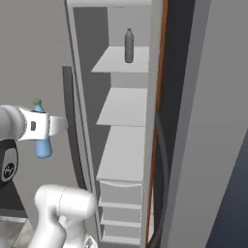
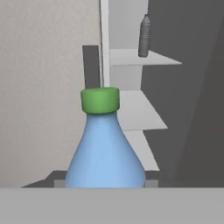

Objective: Take the bottled waters from the counter and place them in the freezer to freeze. Close the freezer door after placing the bottles.

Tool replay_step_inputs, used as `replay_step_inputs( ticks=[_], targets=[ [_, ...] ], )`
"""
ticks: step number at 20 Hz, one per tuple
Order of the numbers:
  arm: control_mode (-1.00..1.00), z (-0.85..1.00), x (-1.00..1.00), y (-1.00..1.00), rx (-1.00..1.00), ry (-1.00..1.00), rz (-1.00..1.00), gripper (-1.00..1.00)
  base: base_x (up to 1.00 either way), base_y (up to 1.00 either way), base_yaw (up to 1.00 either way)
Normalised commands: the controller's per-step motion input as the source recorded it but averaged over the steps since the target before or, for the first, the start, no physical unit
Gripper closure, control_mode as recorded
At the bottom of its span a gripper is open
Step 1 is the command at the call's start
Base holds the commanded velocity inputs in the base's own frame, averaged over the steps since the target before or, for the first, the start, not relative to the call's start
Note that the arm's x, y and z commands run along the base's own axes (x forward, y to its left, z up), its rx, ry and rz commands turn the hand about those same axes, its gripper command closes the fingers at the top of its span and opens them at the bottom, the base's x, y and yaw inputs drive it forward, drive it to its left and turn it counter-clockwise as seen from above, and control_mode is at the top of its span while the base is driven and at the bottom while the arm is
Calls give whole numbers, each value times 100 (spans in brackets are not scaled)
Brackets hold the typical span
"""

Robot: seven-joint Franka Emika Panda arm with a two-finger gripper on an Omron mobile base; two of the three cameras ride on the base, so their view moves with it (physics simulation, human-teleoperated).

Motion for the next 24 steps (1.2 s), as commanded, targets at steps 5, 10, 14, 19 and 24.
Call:
replay_step_inputs(
  ticks=[5, 10, 14, 19, 24],
  targets=[
    [100, 0, 0, 0, 0, 0, 0, 100, 2, -34, 0],
    [100, 0, 0, 0, 0, 0, 0, 100, 1, -22, -5],
    [100, 0, 0, 0, 0, 0, 0, 100, 2, -28, -15],
    [100, 0, 0, 0, 0, 0, 0, 100, 1, -28, -14],
    [100, 0, 0, 0, 0, 0, 0, 100, 5, -14, -9]
  ],
)
